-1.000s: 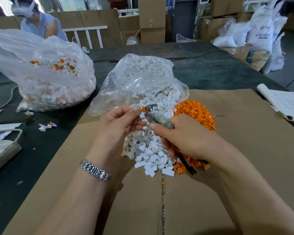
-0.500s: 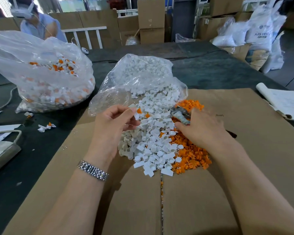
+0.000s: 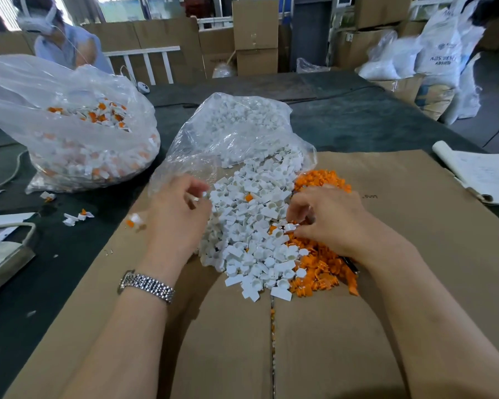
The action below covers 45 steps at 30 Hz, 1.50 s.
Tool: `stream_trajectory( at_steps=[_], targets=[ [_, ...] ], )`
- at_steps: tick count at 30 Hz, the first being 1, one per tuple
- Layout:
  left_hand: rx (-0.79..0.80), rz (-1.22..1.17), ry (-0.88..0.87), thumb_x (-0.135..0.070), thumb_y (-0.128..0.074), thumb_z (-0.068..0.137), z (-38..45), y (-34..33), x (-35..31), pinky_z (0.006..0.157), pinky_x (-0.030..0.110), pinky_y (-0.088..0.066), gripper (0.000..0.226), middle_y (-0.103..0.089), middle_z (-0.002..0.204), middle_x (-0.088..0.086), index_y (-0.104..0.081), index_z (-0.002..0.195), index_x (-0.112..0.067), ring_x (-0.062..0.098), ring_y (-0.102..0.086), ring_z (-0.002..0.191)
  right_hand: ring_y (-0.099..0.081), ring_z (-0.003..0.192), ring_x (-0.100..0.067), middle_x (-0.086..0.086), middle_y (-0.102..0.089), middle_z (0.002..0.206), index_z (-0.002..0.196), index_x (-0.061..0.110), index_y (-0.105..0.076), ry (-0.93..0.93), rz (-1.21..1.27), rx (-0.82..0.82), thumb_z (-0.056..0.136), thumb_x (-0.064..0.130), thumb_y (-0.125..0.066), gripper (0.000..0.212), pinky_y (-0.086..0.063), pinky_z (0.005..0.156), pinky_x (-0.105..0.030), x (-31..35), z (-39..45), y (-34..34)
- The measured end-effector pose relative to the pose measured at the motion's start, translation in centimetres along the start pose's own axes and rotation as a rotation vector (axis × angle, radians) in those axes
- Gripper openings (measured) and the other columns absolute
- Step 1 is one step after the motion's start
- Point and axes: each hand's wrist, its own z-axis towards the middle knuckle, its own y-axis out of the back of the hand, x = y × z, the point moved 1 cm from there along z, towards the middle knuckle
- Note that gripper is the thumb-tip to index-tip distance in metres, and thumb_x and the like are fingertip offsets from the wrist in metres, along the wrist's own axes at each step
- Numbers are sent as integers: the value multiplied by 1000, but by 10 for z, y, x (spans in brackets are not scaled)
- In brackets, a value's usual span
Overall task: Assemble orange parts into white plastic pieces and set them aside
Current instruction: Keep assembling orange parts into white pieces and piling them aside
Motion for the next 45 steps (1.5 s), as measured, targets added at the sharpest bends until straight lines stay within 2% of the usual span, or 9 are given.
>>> stream_trajectory(
  at_steps=[5, 8, 13, 20, 24, 31, 35, 41, 45],
  targets=[
    [325, 16, -44, -18, -73, 91, -3, -6, -2, 57, 12, -42, 20, -60, 89, -16, -67, 92, -38, 3, -55, 72, -49, 108, -13, 14, -61, 104, 107, 38, -63, 43, -92, -7, 90, 31, -71, 19, -40, 97, -45, 6, 0, -3],
    [379, 57, -111, -16, -75, 89, -6, -13, -2, 67, 4, -41, 18, -61, 99, -15, -69, 98, -31, -1, -56, 84, -52, 108, -15, 12, -64, 104, 105, 33, -59, 40, -107, -17, 91, 21, -69, 21, -41, 97, -44, 3, -1, -2],
    [415, 108, -216, -16, -76, 88, -10, -19, -1, 68, 13, -42, 18, -58, 94, -10, -65, 95, -28, 5, -57, 83, -49, 114, -17, 7, -63, 107, 103, 33, -66, 40, -221, 5, 90, 33, -71, 14, -40, 98, -40, 3, -3, 0],
    [480, 141, -255, -14, -75, 86, -11, -27, 2, 76, 21, -48, 28, -58, 100, -15, -71, 109, -30, 3, -56, 87, -57, 110, -30, -10, -48, 129, 121, 32, -67, 29, -147, 131, 92, 1, -59, 43, -52, 88, -39, 3, -5, -7],
    [471, 130, -263, -14, -77, 84, -10, -26, 7, 70, 18, -45, 29, -56, 94, -21, -71, 107, -31, -1, -56, 81, -55, 107, -27, -9, -63, 114, 108, 20, -73, 62, -159, 103, 87, -8, -58, 37, -53, 85, -43, 1, -1, -11],
    [418, 178, -237, -15, -77, 88, -12, -29, 4, 66, 20, -48, 26, -60, 84, -22, -66, 90, -38, -4, -56, 75, -45, 122, -19, 0, -63, 111, 114, 27, -70, 110, -133, 130, 92, 10, -64, 28, -40, 78, -29, -1, 1, -13],
    [417, 194, -209, -14, -76, 88, -14, -30, 0, 57, 18, -44, 34, -60, 78, -21, -59, 81, -43, -2, -58, 69, -48, 112, -15, 2, -65, 105, 105, 23, -71, 113, -113, 83, 92, 16, -65, 16, -42, 76, -27, 1, 0, -12],
    [314, -96, -94, -20, -74, 93, -14, -21, -12, 54, 11, -46, 14, -69, 85, -16, -67, 93, -32, 4, -62, 68, -59, 83, -12, 6, -63, 88, 96, 19, -64, 75, 101, -93, 87, 18, -68, 10, -49, 68, -26, -4, 0, 1],
    [344, -412, 75, -17, -70, 97, -13, -15, -12, 58, 19, -55, 16, -75, 84, -6, -73, 107, -29, 5, -64, 62, -66, 80, -7, 5, -69, 89, 92, 22, -61, 95, 304, -175, 86, 19, -74, 14, -56, 74, -28, 1, 1, 4]
  ],
)
